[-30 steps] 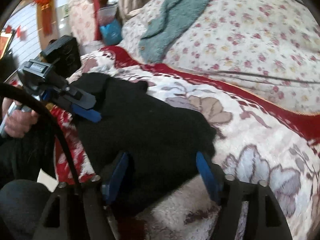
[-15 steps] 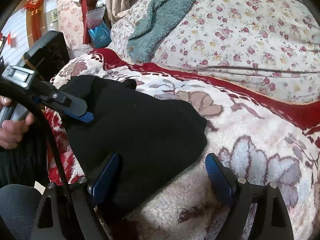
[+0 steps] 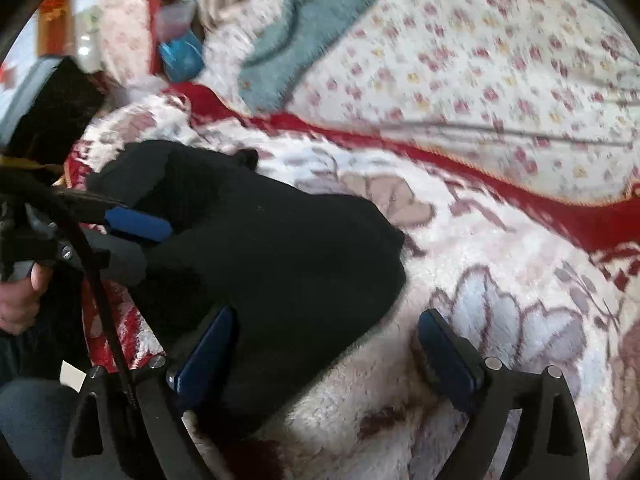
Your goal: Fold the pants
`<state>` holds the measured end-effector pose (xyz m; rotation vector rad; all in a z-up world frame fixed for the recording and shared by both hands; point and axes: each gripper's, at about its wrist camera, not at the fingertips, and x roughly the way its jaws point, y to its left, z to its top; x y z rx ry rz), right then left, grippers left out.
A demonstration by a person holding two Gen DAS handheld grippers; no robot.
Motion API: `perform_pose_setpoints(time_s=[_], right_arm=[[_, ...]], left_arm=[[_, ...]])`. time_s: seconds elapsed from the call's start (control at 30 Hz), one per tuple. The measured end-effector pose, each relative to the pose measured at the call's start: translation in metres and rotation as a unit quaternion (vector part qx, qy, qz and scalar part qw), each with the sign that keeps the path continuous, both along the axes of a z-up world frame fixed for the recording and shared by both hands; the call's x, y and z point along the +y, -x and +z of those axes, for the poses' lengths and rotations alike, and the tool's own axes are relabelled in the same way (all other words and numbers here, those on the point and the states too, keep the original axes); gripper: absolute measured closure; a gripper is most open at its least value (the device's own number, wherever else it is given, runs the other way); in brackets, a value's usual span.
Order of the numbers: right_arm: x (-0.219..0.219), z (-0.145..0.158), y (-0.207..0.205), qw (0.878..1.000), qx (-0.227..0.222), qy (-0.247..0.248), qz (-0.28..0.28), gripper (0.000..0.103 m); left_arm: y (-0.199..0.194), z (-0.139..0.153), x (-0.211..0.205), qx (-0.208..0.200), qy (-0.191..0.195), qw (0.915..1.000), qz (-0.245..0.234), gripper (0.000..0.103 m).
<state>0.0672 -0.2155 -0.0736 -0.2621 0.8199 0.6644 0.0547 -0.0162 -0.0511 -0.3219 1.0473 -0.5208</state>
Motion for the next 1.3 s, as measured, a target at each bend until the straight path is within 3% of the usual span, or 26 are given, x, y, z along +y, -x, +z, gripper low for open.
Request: perform_pose_setpoints(time_s=[0.07,0.1,0.2,0.27,0.33,0.4,0.5,0.57,0.63,0.73,0.77,0.83,0.9,1.07,1.13,1.23,1.3], right_arm=[[0.001,0.011,-0.009,0.998,0.056,0.015,-0.038,0.012],[0.001,0.017,-0.012,0.995,0.072,0.020,-0.063,0.018],[-0.008,0.052,-0.011,0.979,0.056,-0.001,-0.195,0.022],[-0.012,0.075,-0.002,0.962,0.053,-0.070,-0.259,0.022],[-0.007,0.089,0.005,0.951,0.073,-0.138,-0.267,0.022],[0.004,0.092,0.011,0.949,0.079,-0.166,-0.256,0.022],[0.032,0.086,0.025,0.961,0.063,-0.171,-0.207,0.022],[0.048,0.083,0.029,0.967,0.059,-0.164,-0.187,0.023],[0.050,0.086,0.035,0.967,0.044,-0.179,-0.174,0.023],[0.044,0.079,0.030,0.961,0.079,-0.208,-0.164,0.023],[0.042,0.076,0.026,0.957,0.092,-0.216,-0.168,0.023],[0.035,0.072,0.023,0.950,0.112,-0.232,-0.176,0.023],[0.032,0.073,0.023,0.948,0.113,-0.239,-0.180,0.023],[0.034,0.077,0.029,0.951,0.099,-0.235,-0.174,0.023],[0.034,0.077,0.027,0.952,0.100,-0.232,-0.174,0.023],[0.033,0.076,0.027,0.952,0.100,-0.232,-0.174,0.023],[0.034,0.075,0.026,0.951,0.101,-0.232,-0.175,0.023]], left_arm=[[-0.003,0.001,0.006,0.015,0.027,0.9995,0.009,0.020],[-0.004,0.002,0.010,0.021,0.043,0.9987,0.015,0.020],[-0.004,0.015,0.035,0.016,0.121,0.9915,0.044,0.022],[0.001,0.030,0.057,-0.020,0.150,0.9851,0.081,0.022],[0.006,0.043,0.083,-0.040,0.180,0.9750,0.125,0.022],[0.015,0.060,0.113,-0.051,0.197,0.9658,0.160,0.022],[0.043,0.094,0.174,-0.078,0.227,0.9508,0.195,0.022],[0.070,0.111,0.226,-0.099,0.219,0.9399,0.243,0.021],[0.095,0.109,0.280,-0.094,0.218,0.9216,0.307,0.016],[0.131,0.071,0.345,-0.068,0.249,0.8802,0.398,0.014],[0.139,0.052,0.356,-0.047,0.270,0.8663,0.417,0.014],[0.144,0.017,0.363,-0.008,0.315,0.8502,0.421,0.014],[0.138,-0.007,0.353,0.021,0.339,0.8488,0.405,0.014],[0.101,-0.030,0.318,0.052,0.361,0.8620,0.352,0.014],[0.086,-0.042,0.314,0.083,0.380,0.8584,0.335,0.014],[0.073,-0.051,0.319,0.089,0.388,0.8516,0.342,0.014],[0.066,-0.049,0.321,0.084,0.380,0.8562,0.340,0.014]])
